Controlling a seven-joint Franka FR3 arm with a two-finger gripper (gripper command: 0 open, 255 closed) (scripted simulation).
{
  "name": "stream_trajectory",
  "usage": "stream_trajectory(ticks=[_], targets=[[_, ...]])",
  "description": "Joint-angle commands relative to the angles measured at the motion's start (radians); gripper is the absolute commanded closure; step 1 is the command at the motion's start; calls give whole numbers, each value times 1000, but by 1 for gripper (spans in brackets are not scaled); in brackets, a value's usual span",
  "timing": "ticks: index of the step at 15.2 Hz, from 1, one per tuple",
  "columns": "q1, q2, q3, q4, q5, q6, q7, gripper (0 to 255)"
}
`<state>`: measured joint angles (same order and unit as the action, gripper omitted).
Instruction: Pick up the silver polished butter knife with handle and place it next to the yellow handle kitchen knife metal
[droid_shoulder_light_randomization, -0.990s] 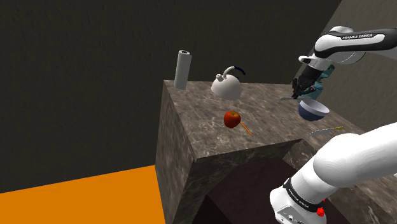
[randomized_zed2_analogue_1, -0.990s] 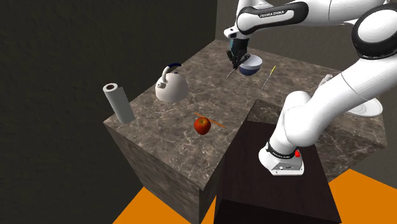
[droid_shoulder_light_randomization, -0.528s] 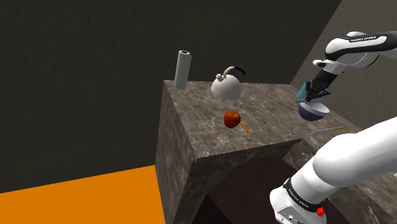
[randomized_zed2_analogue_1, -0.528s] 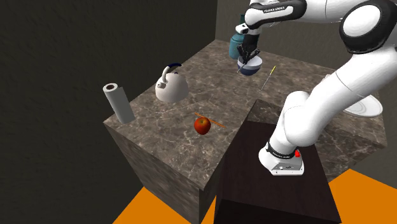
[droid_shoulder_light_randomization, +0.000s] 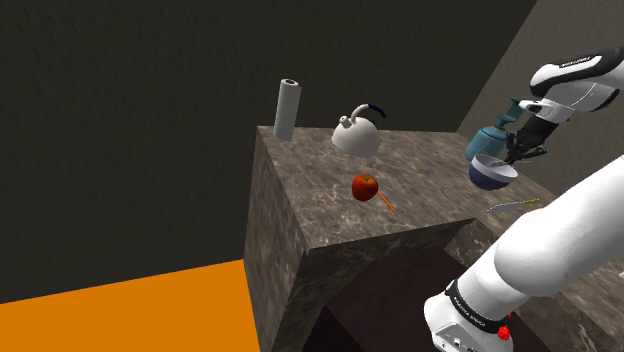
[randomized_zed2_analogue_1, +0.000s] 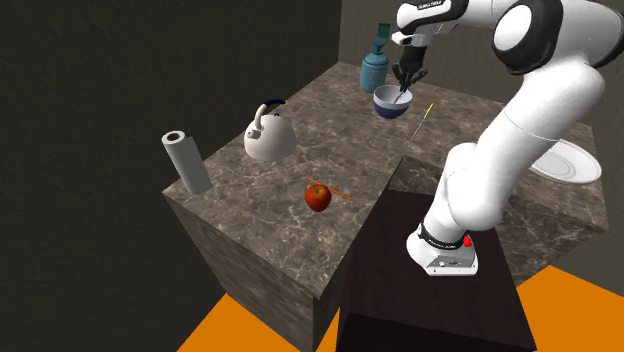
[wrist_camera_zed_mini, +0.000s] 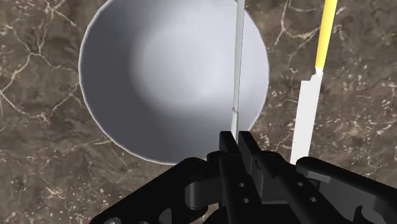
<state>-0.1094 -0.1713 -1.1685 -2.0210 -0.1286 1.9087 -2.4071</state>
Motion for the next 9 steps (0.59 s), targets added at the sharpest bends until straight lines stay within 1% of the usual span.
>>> stream_trajectory(ticks=[1,2,3,4,6,9], targets=[[30,112,-105,56,103,-2,-122,255],[28,206,-157,87,195,-10,-210,255],[-16,308,-172,121,297,-27,-302,255],[-87,384,-150,158,370,-47,-370,255],[-241,475,-70,233,448,-81,-452,255],[-427,593,11,358,539,-138,-546,255]])
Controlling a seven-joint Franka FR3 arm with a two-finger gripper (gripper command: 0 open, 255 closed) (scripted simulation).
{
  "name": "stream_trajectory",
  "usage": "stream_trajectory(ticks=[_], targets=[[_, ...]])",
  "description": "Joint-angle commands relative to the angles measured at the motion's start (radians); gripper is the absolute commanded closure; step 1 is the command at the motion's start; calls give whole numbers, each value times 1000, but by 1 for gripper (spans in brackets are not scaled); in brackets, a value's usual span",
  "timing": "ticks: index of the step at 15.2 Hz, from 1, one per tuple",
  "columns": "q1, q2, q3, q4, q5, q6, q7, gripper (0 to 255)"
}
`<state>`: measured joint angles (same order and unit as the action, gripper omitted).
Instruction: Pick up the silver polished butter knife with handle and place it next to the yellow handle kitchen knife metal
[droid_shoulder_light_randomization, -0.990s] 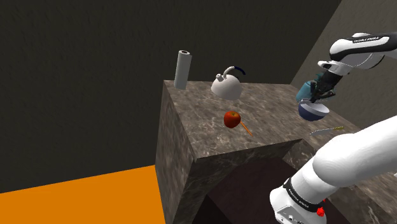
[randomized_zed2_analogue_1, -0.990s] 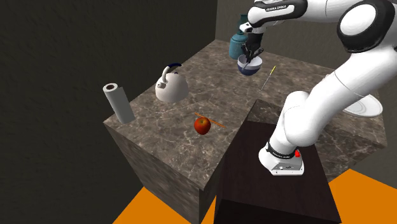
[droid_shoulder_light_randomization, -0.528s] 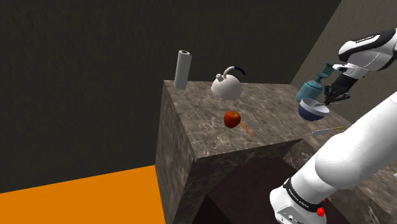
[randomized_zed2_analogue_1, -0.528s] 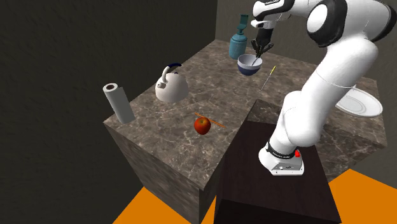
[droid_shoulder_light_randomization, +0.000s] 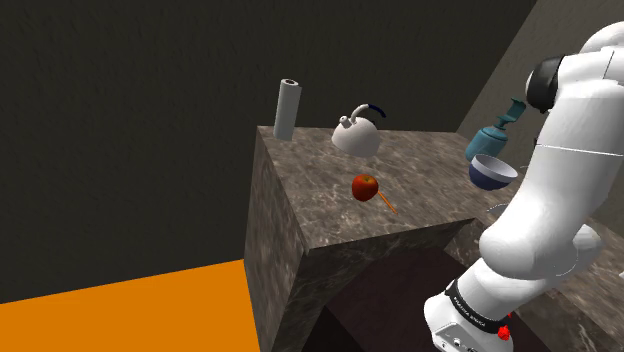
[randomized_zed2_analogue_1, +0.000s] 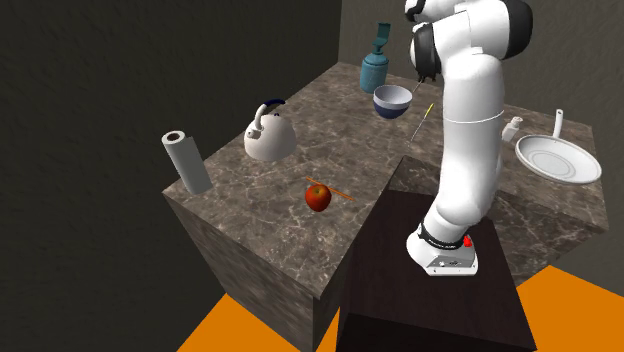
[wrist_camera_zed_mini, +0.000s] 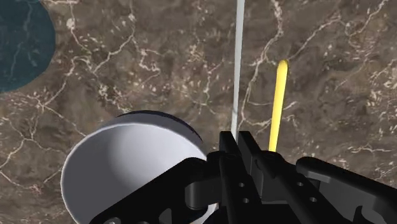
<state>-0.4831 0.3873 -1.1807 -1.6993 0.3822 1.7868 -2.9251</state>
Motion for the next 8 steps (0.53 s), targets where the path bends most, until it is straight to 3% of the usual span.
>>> stream_trajectory(ticks=[1,3,8], targets=[[-111,71,46,81,54,-36,-52,255],[-225,138,95,178,96,-75,-91,255],[-593,238,377,468,66,-153,-91,255]])
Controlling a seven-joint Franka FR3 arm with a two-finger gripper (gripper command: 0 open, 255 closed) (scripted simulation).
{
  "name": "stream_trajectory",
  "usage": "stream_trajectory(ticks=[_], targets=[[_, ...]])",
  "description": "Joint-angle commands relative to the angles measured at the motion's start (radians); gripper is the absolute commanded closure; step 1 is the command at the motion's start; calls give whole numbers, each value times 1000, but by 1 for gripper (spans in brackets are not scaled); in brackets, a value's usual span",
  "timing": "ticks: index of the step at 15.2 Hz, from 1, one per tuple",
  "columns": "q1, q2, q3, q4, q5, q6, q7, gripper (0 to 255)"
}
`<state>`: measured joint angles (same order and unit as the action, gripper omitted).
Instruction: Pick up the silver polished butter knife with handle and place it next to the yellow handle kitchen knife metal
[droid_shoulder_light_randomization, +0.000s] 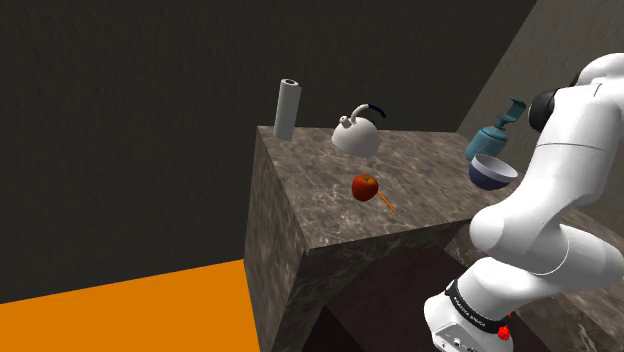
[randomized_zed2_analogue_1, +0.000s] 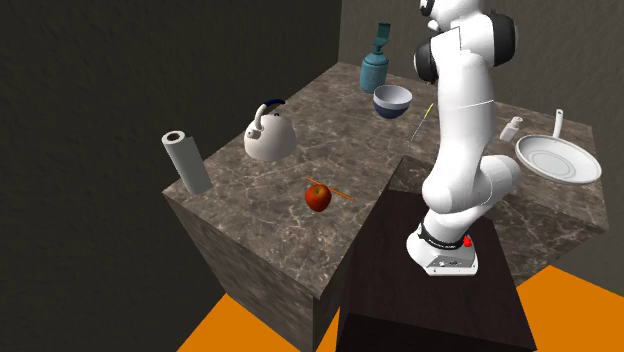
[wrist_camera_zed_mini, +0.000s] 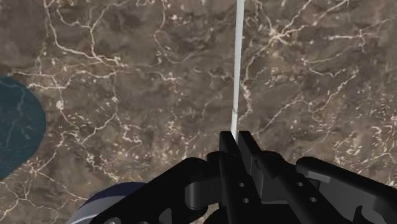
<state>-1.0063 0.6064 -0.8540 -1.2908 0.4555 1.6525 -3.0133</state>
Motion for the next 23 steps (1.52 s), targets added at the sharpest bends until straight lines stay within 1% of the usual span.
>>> stream_trajectory(ticks=[1,2,3,6,11,23], targets=[[-134,54,91,134,-6,-44,-3,255],[-195,97,123,218,1,-75,-3,255],[-305,214,140,433,54,-161,-3,255],[-298,189,180,360,16,-103,-3,255],[-295,166,229,266,-22,-20,-3,255],[-308,160,317,116,-68,143,-3,255]])
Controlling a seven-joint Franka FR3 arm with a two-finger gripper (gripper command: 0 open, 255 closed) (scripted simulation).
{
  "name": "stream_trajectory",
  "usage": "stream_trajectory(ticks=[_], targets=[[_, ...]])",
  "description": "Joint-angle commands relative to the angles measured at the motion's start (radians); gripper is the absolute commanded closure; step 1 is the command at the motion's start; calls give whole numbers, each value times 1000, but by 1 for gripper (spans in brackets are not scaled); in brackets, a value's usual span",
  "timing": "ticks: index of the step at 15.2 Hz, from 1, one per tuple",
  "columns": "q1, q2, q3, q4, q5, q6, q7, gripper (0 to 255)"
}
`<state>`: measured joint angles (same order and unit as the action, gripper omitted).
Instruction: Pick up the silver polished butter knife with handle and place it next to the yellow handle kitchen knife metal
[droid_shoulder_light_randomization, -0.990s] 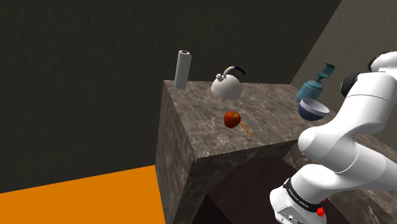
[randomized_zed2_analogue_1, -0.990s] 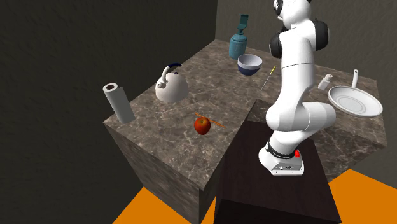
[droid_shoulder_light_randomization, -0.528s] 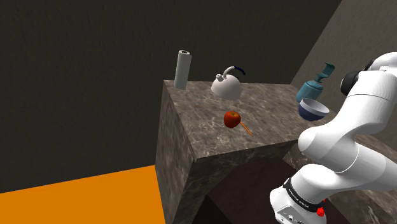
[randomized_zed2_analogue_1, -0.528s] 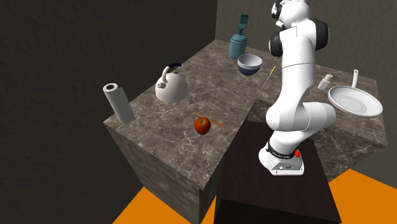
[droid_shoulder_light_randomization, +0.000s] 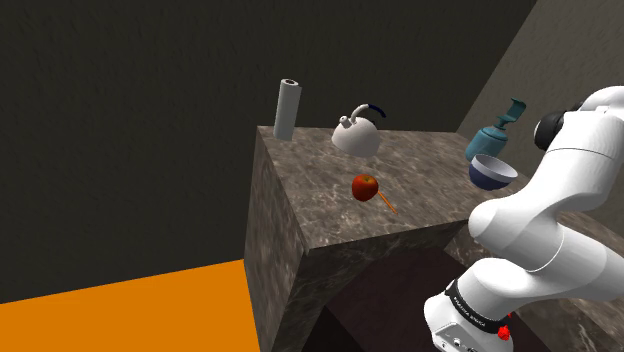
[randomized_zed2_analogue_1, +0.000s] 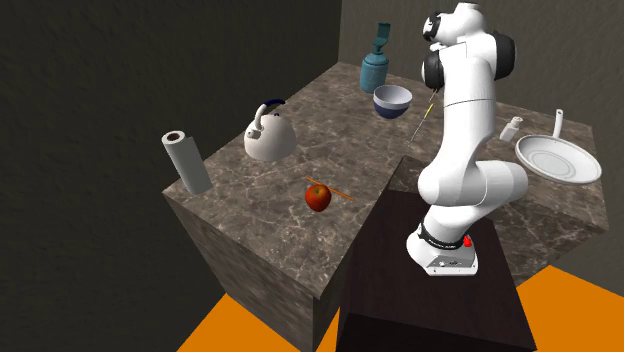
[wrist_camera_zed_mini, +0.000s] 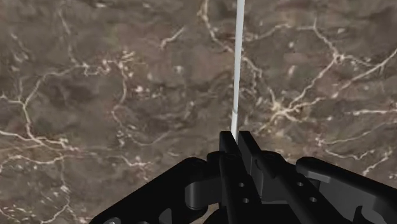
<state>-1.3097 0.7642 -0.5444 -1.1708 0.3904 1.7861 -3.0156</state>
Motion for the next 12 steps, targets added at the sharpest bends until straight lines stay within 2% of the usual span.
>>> stream_trajectory(ticks=[1,8,9,12], targets=[[-4,2,7,-4,-3,9,0,255],[-4,2,7,-4,-3,9,0,255],[-4,2,7,-4,-3,9,0,0],[-4,2,7,-5,-3,9,0,0]])
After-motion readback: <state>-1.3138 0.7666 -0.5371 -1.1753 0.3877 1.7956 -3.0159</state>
